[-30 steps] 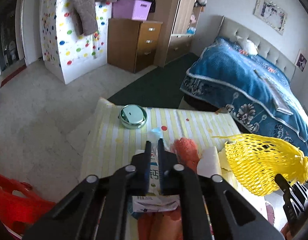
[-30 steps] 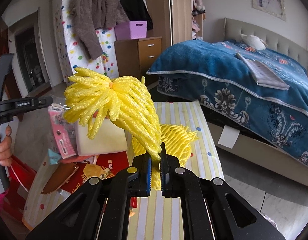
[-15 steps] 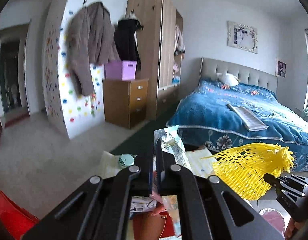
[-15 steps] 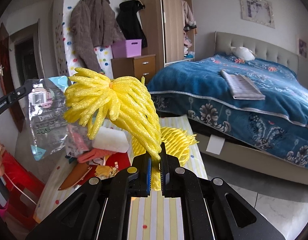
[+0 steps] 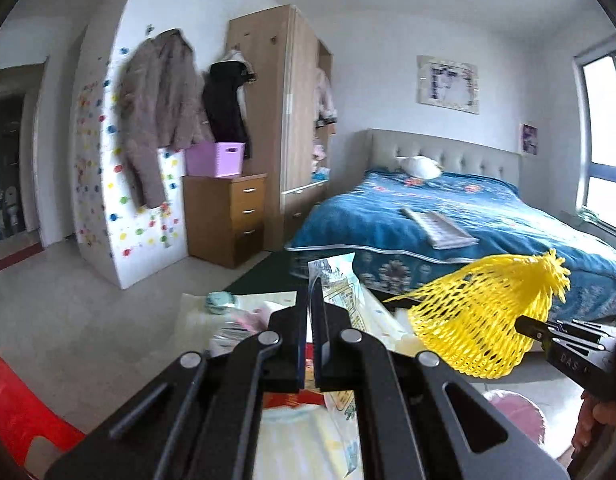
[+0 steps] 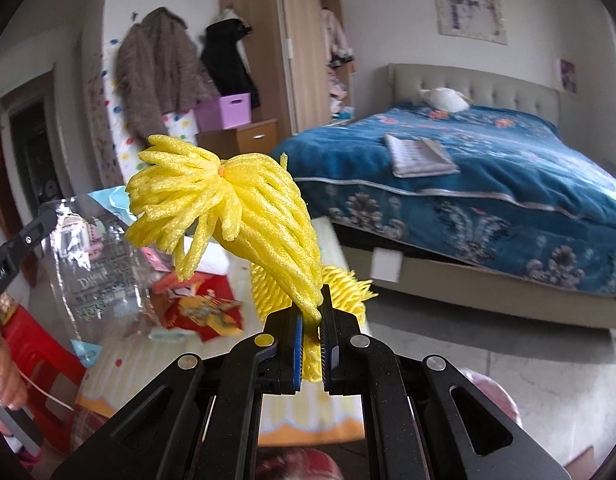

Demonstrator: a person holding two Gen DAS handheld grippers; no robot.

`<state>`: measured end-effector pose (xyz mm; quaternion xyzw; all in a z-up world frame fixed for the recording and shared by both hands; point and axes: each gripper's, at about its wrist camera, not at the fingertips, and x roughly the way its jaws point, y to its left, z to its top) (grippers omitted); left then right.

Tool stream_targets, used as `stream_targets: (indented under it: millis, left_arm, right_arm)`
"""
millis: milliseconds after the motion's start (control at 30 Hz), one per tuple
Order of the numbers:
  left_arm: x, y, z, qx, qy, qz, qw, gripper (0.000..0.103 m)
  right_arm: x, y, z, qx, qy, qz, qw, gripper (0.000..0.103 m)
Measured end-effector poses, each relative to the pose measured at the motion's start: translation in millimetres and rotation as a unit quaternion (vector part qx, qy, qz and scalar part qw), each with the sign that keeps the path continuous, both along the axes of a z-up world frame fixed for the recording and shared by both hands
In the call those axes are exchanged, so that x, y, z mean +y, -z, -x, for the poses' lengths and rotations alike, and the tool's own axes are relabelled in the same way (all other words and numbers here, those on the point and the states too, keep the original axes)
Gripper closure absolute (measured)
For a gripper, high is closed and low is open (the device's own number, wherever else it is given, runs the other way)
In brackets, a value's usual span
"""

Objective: Collect trash
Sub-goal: 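Carry the yellow nets with the right tool over the pink-lined bin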

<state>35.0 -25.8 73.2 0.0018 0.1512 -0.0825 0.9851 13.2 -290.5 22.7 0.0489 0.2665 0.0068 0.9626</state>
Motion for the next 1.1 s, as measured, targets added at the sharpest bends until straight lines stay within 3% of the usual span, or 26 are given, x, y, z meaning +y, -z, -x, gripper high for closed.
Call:
stream_targets:
  millis: [267,633,933,1067,1100]
  left_arm:
    - [-95.2,30.1,16.6,-0.006,0.096,-0.025,0.9951,0.103]
    - [-224.8,92.1,2.1,0.053,0.213,-0.061,0.9738,0.103]
    - [-292.6,120.7,-12.6,0.088,0.265,-0.069,0.9578,0.103]
    - [-309.1,128.7,-22.6,0.104,0.273,-0.072,0.9536,0.102]
    - [-311.7,130.8,-26.2,0.111,0.273,-0.073,0.9528,0.098]
  right_arm:
    - [-68.6,27.5,49.2,0.033,0.084,-0.004,0.996,0.096]
    - [-156.6,97.0,68.8,0.112,0.173,-0.041,0.978,0.096]
    - [-192.0,130.7,57.5,0.149,0.194,-0.07,0.967,0.095]
    - [-200.9,145.4,46.4,0.165,0.191,-0.085,0.964,0.09]
    - [-201.9,147.3,45.5,0.166,0.192,-0.088,0.963,0.086]
